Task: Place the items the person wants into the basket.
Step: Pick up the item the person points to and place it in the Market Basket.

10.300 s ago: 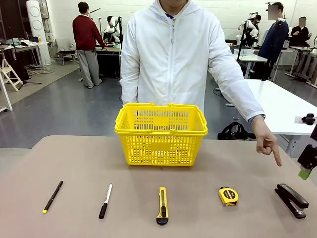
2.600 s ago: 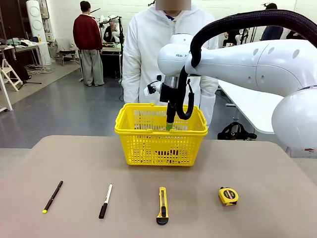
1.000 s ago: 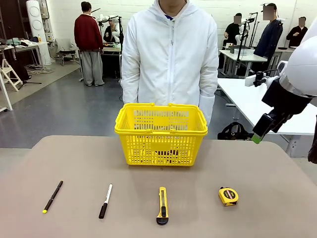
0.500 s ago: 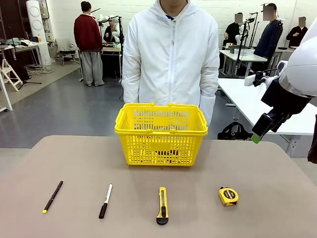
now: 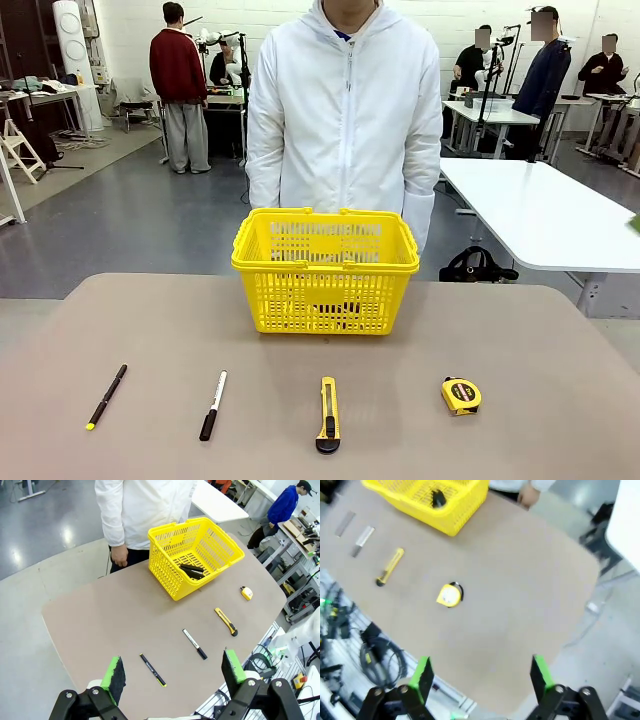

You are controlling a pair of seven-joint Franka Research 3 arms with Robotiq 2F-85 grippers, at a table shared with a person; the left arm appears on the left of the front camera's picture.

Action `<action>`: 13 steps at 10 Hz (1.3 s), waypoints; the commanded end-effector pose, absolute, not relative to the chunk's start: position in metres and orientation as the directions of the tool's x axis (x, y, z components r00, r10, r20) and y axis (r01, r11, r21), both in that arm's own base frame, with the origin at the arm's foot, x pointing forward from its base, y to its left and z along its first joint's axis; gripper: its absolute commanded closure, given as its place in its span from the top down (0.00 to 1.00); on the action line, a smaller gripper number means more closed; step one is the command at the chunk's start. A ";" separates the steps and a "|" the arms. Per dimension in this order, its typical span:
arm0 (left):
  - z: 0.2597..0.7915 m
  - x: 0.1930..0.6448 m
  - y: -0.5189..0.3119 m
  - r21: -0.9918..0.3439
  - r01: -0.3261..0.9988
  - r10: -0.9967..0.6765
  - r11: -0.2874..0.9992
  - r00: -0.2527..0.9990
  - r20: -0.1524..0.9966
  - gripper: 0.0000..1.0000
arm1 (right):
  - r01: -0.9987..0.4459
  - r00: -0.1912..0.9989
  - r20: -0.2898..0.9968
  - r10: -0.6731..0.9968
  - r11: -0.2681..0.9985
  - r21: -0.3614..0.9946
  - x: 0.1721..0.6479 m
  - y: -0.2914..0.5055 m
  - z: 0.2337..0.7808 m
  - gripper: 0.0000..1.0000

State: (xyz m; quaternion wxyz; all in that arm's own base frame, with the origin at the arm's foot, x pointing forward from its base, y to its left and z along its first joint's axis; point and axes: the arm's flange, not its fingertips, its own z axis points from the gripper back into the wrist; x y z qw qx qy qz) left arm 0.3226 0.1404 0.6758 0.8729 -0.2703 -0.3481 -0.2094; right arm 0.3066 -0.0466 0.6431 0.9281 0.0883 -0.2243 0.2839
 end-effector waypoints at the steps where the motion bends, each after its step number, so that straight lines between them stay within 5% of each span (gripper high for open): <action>1: 0.675 0.322 0.141 -0.325 0.572 -0.180 0.753 0.655 0.734 1.00 | -0.606 0.708 0.532 0.465 0.786 0.119 0.294 -0.079 0.659 1.00; 8: 0.675 0.322 0.141 -0.325 0.572 -0.180 0.753 0.655 0.734 1.00 | -0.596 0.619 0.704 0.348 0.792 0.132 0.228 -0.140 0.674 1.00; 13: 0.675 0.322 0.141 -0.325 0.572 -0.180 0.753 0.655 0.734 1.00 | -0.581 0.642 0.680 0.353 0.803 0.131 0.233 -0.146 0.683 1.00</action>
